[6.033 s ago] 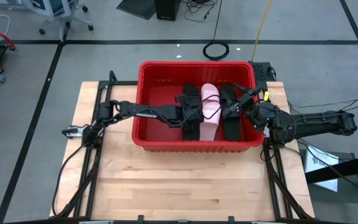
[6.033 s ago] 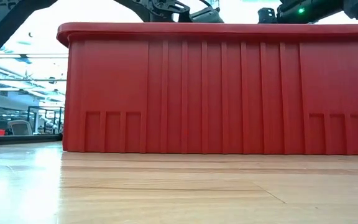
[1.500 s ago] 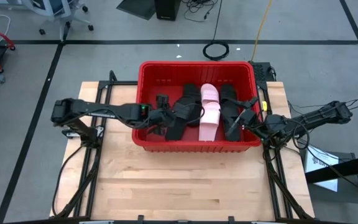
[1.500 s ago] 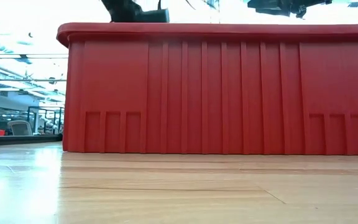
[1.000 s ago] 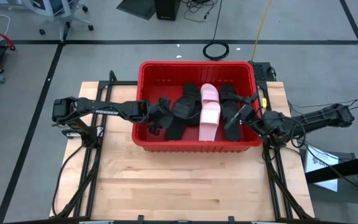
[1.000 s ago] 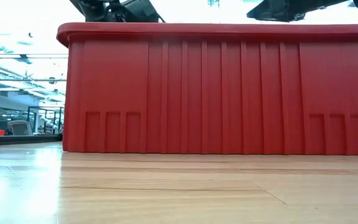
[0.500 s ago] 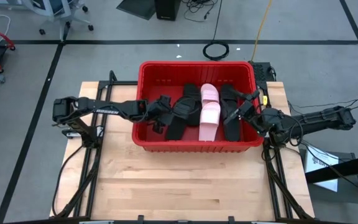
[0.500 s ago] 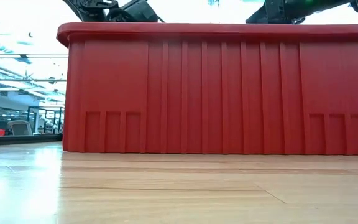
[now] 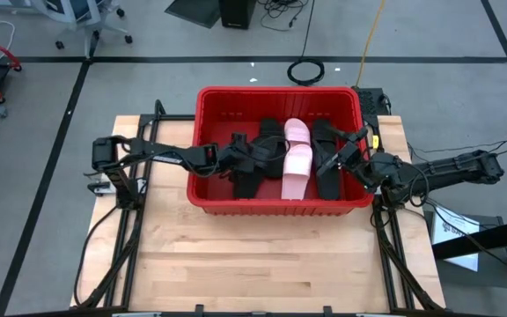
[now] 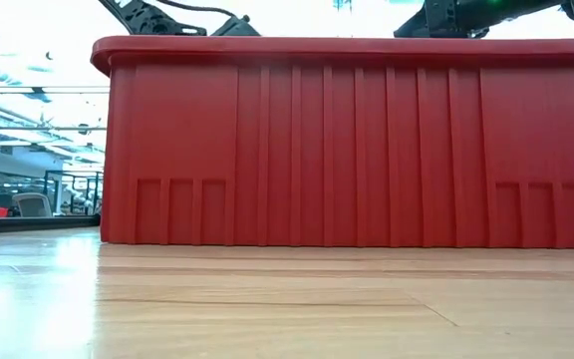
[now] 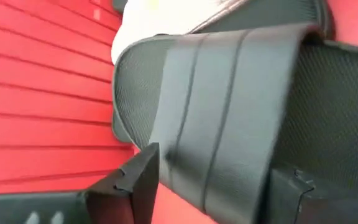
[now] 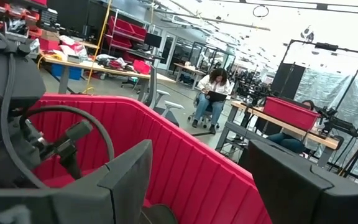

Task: Pick and place slides into bin
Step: Put the black slipper into the red container

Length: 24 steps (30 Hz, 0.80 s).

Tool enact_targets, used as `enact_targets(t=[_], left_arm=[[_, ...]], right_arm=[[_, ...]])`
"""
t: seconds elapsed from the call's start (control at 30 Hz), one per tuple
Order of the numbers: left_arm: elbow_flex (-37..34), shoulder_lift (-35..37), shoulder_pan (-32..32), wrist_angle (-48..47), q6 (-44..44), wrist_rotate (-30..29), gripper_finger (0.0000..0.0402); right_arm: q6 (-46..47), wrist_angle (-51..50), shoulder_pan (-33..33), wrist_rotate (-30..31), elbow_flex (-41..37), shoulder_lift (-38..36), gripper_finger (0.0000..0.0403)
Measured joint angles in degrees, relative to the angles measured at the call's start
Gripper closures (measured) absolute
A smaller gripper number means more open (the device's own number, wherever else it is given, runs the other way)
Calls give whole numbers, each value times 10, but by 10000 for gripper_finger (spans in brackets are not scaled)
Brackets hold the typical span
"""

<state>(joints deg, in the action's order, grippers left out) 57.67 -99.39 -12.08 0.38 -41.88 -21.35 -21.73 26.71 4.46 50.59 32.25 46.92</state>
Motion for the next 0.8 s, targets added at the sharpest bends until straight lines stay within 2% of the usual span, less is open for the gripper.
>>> enact_targets(t=[0.17, 0.27, 0.6, 0.8], left_arm=[[0, 0, 2, 16, 19, -17, 195], [0, 0, 7, 9, 22, -46, 218], [0, 0, 34, 23, 21, -95, 389], [2, 0, 48, 47, 37, -130, 392]], right_arm=[[0, 0, 0, -1, 0, 0, 149], [0, 0, 0, -1, 0, 0, 149], [0, 0, 0, 0, 0, 0, 149], [0, -1, 0, 0, 0, 0, 149]])
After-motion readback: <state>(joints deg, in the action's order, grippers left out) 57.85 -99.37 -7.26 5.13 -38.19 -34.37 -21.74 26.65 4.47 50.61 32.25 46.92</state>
